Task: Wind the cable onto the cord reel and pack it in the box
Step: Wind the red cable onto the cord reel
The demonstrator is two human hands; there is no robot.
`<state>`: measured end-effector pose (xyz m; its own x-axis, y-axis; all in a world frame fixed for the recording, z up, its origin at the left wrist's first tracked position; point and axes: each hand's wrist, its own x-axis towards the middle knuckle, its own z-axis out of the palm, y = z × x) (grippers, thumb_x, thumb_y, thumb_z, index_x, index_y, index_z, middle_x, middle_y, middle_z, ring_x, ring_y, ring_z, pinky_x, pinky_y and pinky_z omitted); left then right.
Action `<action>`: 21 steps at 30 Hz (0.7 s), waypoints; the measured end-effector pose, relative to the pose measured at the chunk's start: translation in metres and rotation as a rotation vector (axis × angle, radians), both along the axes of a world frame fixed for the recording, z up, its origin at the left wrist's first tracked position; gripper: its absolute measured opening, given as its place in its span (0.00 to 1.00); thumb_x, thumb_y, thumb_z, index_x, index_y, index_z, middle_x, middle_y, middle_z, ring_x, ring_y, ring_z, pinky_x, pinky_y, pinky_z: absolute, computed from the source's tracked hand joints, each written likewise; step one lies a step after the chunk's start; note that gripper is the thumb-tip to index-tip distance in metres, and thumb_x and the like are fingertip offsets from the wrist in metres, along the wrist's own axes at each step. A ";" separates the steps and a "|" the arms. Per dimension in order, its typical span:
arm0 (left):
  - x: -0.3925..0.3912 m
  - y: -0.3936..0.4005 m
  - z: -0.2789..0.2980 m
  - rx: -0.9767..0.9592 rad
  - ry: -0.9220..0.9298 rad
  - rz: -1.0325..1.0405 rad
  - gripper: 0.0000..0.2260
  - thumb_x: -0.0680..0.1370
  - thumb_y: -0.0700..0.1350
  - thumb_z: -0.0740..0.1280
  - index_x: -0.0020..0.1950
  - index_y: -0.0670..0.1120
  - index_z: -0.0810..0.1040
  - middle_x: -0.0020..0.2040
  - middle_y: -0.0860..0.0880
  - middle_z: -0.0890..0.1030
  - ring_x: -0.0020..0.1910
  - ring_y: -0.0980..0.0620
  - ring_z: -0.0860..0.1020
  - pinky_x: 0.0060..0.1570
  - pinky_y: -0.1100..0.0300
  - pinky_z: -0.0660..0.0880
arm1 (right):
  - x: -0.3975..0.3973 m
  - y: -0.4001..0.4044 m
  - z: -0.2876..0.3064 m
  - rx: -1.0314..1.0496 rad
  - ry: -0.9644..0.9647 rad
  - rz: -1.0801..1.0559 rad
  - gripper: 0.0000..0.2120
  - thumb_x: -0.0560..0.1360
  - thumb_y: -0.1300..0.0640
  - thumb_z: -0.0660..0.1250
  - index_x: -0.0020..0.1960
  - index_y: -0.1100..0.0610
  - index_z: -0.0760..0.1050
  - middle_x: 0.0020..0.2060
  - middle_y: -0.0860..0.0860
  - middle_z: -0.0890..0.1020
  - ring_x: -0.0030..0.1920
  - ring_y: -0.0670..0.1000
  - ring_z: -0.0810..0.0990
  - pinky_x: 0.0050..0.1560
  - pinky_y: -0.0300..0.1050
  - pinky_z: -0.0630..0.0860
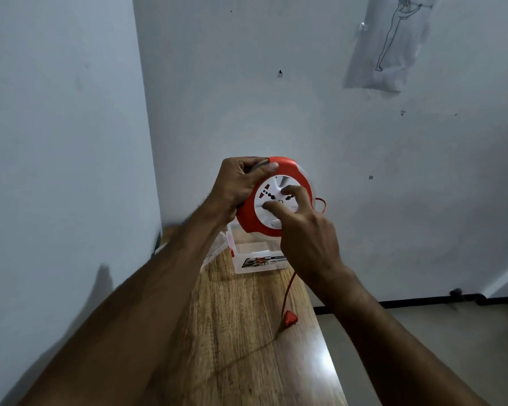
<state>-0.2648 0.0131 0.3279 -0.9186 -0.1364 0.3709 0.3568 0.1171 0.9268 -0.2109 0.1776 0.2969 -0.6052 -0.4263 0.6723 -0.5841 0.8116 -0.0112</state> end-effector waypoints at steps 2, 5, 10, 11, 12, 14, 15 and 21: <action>0.000 0.000 0.001 -0.009 0.003 -0.004 0.12 0.78 0.51 0.72 0.59 0.49 0.84 0.49 0.52 0.87 0.43 0.52 0.87 0.43 0.60 0.84 | -0.003 0.005 0.001 0.116 -0.058 -0.011 0.25 0.72 0.63 0.76 0.68 0.53 0.77 0.71 0.62 0.70 0.45 0.61 0.85 0.38 0.50 0.84; 0.000 -0.002 0.001 -0.020 -0.006 -0.018 0.10 0.78 0.51 0.72 0.57 0.50 0.84 0.48 0.53 0.87 0.42 0.53 0.87 0.43 0.60 0.84 | -0.003 0.010 0.005 0.223 -0.062 -0.005 0.29 0.73 0.61 0.75 0.73 0.51 0.73 0.74 0.63 0.66 0.49 0.63 0.84 0.43 0.53 0.84; 0.000 -0.005 0.003 -0.044 -0.017 -0.064 0.10 0.79 0.50 0.72 0.58 0.49 0.84 0.49 0.53 0.87 0.43 0.52 0.87 0.43 0.61 0.84 | -0.005 0.014 0.010 0.309 -0.017 -0.011 0.34 0.67 0.61 0.81 0.71 0.49 0.76 0.72 0.65 0.71 0.48 0.67 0.85 0.40 0.57 0.84; 0.001 -0.005 0.003 -0.046 -0.024 -0.074 0.10 0.79 0.50 0.71 0.59 0.49 0.84 0.49 0.53 0.87 0.43 0.52 0.87 0.43 0.60 0.84 | -0.007 0.014 0.011 0.330 -0.009 -0.005 0.34 0.66 0.61 0.81 0.70 0.50 0.77 0.70 0.65 0.73 0.47 0.68 0.85 0.39 0.60 0.84; 0.001 -0.005 0.003 -0.051 -0.030 -0.083 0.11 0.79 0.50 0.71 0.60 0.48 0.84 0.49 0.52 0.87 0.43 0.52 0.87 0.44 0.59 0.84 | -0.008 0.015 0.011 0.352 -0.003 -0.002 0.33 0.65 0.60 0.82 0.69 0.51 0.77 0.69 0.66 0.74 0.46 0.68 0.85 0.39 0.61 0.84; 0.000 -0.003 0.001 -0.058 -0.034 -0.099 0.13 0.79 0.49 0.72 0.61 0.46 0.84 0.50 0.51 0.87 0.44 0.51 0.87 0.44 0.59 0.84 | -0.009 0.015 0.011 0.378 0.001 -0.008 0.31 0.66 0.58 0.81 0.68 0.51 0.78 0.67 0.66 0.76 0.46 0.69 0.85 0.40 0.64 0.84; 0.000 -0.002 0.001 -0.058 -0.034 -0.105 0.13 0.79 0.49 0.72 0.61 0.46 0.84 0.50 0.50 0.87 0.44 0.51 0.87 0.44 0.59 0.84 | -0.009 0.014 0.010 0.383 -0.003 -0.016 0.30 0.67 0.58 0.81 0.67 0.51 0.79 0.66 0.66 0.76 0.46 0.69 0.85 0.40 0.64 0.84; 0.000 0.000 0.000 -0.098 -0.025 -0.113 0.14 0.78 0.48 0.73 0.62 0.46 0.83 0.49 0.54 0.86 0.44 0.55 0.87 0.43 0.64 0.82 | -0.013 0.013 0.010 0.370 0.007 -0.003 0.29 0.64 0.58 0.83 0.64 0.53 0.81 0.56 0.67 0.80 0.37 0.66 0.85 0.34 0.59 0.83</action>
<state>-0.2644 0.0131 0.3278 -0.9353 0.0041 0.3539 0.3495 0.1678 0.9218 -0.2239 0.1910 0.3071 -0.6030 -0.6395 0.4769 -0.5807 0.7617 0.2872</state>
